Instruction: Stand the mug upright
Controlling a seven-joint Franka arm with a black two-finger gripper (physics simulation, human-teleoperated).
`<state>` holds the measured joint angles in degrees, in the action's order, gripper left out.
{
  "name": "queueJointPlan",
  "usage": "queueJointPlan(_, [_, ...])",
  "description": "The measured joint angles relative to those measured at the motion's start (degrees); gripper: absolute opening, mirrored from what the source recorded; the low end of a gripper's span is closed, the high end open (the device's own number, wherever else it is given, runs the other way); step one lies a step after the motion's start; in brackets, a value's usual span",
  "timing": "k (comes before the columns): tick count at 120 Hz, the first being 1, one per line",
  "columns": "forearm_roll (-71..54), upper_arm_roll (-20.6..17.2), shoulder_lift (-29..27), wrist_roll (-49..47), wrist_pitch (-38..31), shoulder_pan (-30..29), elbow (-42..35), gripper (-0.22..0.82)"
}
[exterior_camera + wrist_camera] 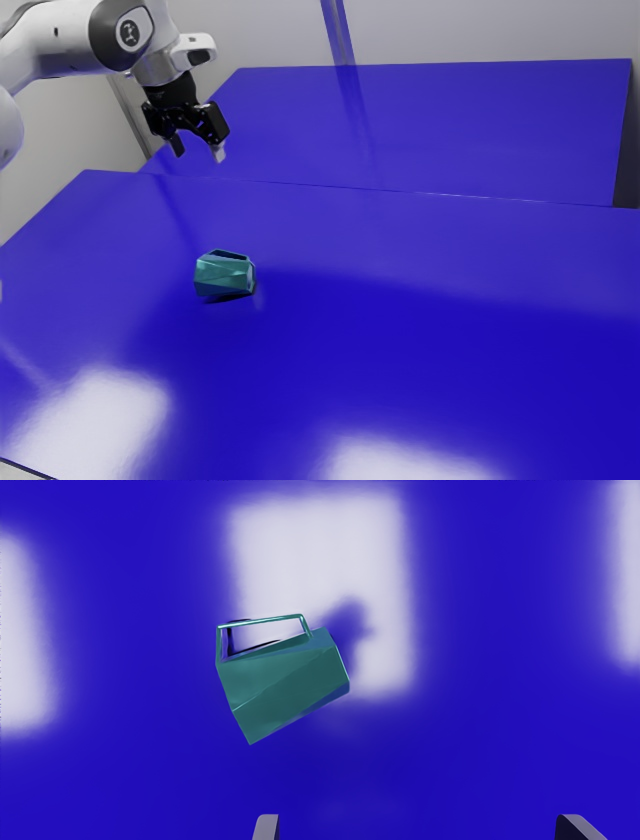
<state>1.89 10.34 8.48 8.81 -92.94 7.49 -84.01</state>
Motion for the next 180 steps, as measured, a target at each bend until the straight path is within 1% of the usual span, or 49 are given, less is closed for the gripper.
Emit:
queueJointPlan(16, [0.0, 0.3, -0.5, 0.0, -0.2, -0.3, 0.0, 0.6])
queueJointPlan(24, [0.0, 1.1, -0.8, 0.0, -0.4, 0.0, -0.2, 0.6])
queueJointPlan(36, [0.4, 3.5, -3.6, 0.0, -1.7, 0.3, -5.6, 0.6])
queueJointPlan(56, [2.9, 9.5, -7.4, 0.0, -5.9, 0.3, -15.1, 0.6])
queueJointPlan(69, [4.5, 17.1, -9.4, 0.0, -9.4, 4.1, -19.8, 0.6])
queueJointPlan(73, [5.0, 19.0, -10.7, 0.0, -11.1, 5.0, -22.1, 0.6])
queueJointPlan(80, [5.8, 20.4, -13.6, 0.2, -14.7, 5.9, -26.3, 0.61])
queueJointPlan(90, [7.3, 21.0, -16.7, 0.6, -20.1, 8.9, -31.2, 0.6])
queueJointPlan(104, [11.1, 21.3, -19.4, 2.2, -26.8, 9.9, -36.8, 0.6])
queueJointPlan(113, [12.6, 21.4, -22.1, 3.6, -29.8, 9.3, -40.6, 0.6])
queueJointPlan(123, [13.5, 21.1, -24.5, 5.7, -32.0, 5.2, -44.7, 0.6])
queueJointPlan(128, [13.7, 20.2, -25.3, 6.9, -32.8, 2.4, -46.4, 0.6])
queueJointPlan(134, [13.9, 18.2, -25.7, 8.6, -33.6, -1.3, -47.9, 0.6])
queueJointPlan(140, [14.1, 15.2, -25.7, 10.4, -34.2, -5.1, -49.2, 0.6])
queueJointPlan(147, [15.1, 12.6, -24.8, 12.8, -35.2, -7.9, -50.2, 0.6])
queueJointPlan(163, [22.3, 10.5, -19.7, 20.6, -38.8, -10.5, -50.5, 0.6])
queueJointPlan(172, [29.5, 6.4, -16.1, 26.2, -41.4, -14.4, -49.7, 0.6])
queueJointPlan(180, [38.5, 4.7, -13.0, 32.1, -43.6, -16.1, -48.8, 0.6])
